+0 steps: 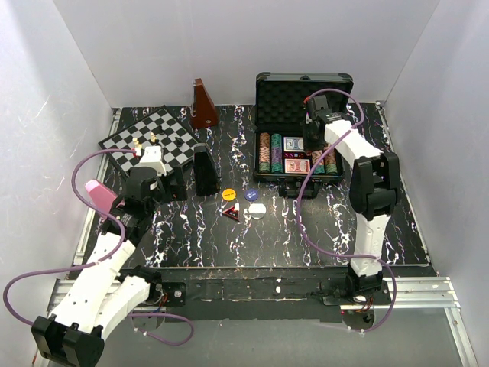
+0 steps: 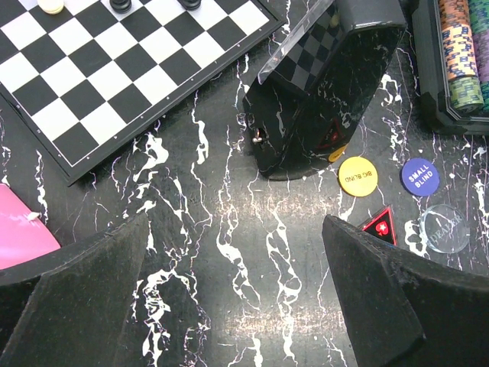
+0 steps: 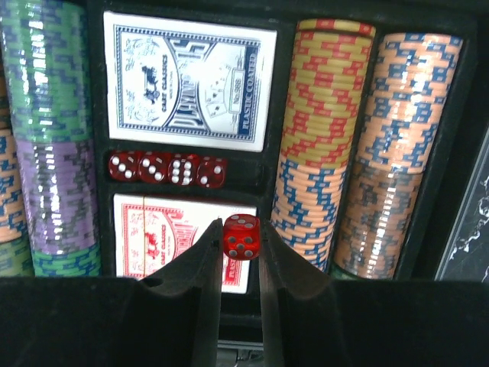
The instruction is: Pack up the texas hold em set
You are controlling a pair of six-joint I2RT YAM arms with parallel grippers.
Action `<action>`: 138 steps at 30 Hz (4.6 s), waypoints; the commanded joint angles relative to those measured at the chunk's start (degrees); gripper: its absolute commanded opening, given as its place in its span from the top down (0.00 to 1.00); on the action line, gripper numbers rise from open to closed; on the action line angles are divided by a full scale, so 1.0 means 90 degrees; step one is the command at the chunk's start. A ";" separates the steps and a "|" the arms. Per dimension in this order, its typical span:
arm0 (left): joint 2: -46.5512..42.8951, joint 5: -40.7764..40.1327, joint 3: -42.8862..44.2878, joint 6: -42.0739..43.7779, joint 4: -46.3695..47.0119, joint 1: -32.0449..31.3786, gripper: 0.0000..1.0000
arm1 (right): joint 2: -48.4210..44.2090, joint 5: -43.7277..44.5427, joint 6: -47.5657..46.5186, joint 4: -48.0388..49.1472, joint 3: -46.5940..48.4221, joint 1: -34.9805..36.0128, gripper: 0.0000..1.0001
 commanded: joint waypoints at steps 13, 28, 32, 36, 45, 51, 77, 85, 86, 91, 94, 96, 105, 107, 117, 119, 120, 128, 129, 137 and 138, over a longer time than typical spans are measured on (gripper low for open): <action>0.0036 -0.0106 0.0147 0.0045 0.0009 -0.0003 0.02 | 0.0863 -0.0030 -0.0343 -0.0024 0.1008 -0.0151 0.99; 0.0035 -0.0077 0.0147 0.0045 0.0009 -0.0003 0.02 | 0.1078 -0.0128 -0.0440 -0.0015 0.1018 -0.0151 0.99; 0.0045 -0.0067 0.0156 0.0045 0.0009 -0.0003 0.02 | 0.1088 -0.0147 -0.0460 -0.0015 0.1038 -0.0151 0.99; 0.0045 -0.0067 0.0156 0.0045 0.0009 -0.0003 0.02 | 0.1127 -0.0186 -0.0480 -0.0044 0.1115 -0.0151 0.99; 0.0055 -0.0038 0.0156 0.0045 0.0009 -0.0003 0.02 | 0.1254 -0.0274 -0.0421 -0.0190 0.1311 -0.0151 0.99; 0.0084 -0.0018 0.0166 0.0045 0.0009 -0.0003 0.02 | 0.1274 -0.0265 -0.0353 -0.0190 0.1331 -0.0151 0.88; 0.0104 -0.0009 0.0166 0.0055 0.0009 -0.0003 0.02 | 0.0971 -0.0508 -0.0206 -0.0073 0.1194 -0.0180 0.55; 0.0084 -0.0018 0.0166 0.0046 -0.0001 -0.0003 0.02 | 0.1000 -0.0548 -0.0040 -0.0180 0.1145 -0.0278 0.50; 0.0084 -0.0018 0.0166 0.0045 0.0009 -0.0003 0.02 | 0.1010 -0.0509 -0.0030 -0.0190 0.1145 -0.0287 0.50; 0.0084 -0.0018 0.0166 0.0055 -0.0001 -0.0003 0.02 | 0.1029 -0.0489 -0.0069 -0.0239 0.1067 -0.0287 0.48; 0.0084 -0.0009 0.0166 0.0055 -0.0011 -0.0003 0.02 | 0.1059 -0.0528 -0.0060 -0.0268 0.1086 -0.0287 0.48; 0.0084 -0.0009 0.0166 0.0055 -0.0001 -0.0003 0.02 | 0.1088 -0.0519 -0.0060 -0.0317 0.1086 -0.0287 0.48; 0.0084 -0.0009 0.0166 0.0055 -0.0001 -0.0003 0.02 | 0.1146 -0.0607 0.0009 -0.0483 0.1008 -0.0239 0.48; 0.0084 -0.0009 0.0166 0.0055 -0.0001 -0.0003 0.02 | 0.1166 -0.0597 0.0018 -0.0503 0.1008 -0.0219 0.48; 0.0075 -0.0009 0.0166 0.0046 -0.0001 -0.0003 0.02 | 0.1205 -0.0821 0.0106 -0.0640 0.1028 -0.0131 0.49; 0.0055 -0.0009 0.0166 0.0055 -0.0001 -0.0003 0.02 | 0.1137 -0.0938 0.0165 -0.0640 0.0960 -0.0112 0.49; 0.0065 -0.0009 0.0166 0.0055 -0.0001 -0.0003 0.02 | 0.1089 -0.1132 0.0194 -0.0591 0.0902 -0.0121 0.50; 0.0055 0.0021 0.0166 0.0045 0.0009 -0.0003 0.02 | 0.0863 -0.1104 0.0390 -0.0552 0.0715 -0.0072 0.51; 0.0055 0.0021 0.0166 0.0036 -0.0001 -0.0003 0.02 | 0.0873 -0.1133 0.0380 -0.0552 0.0725 -0.0063 0.51; 0.0026 0.0021 0.0166 0.0045 -0.0001 -0.0003 0.02 | 0.0747 -0.0450 0.0370 -0.0542 0.0833 -0.0043 0.40; 0.0026 0.0021 0.0166 0.0045 0.0009 -0.0003 0.02 | 0.0669 -0.0469 0.0322 -0.0542 0.0833 -0.0043 0.38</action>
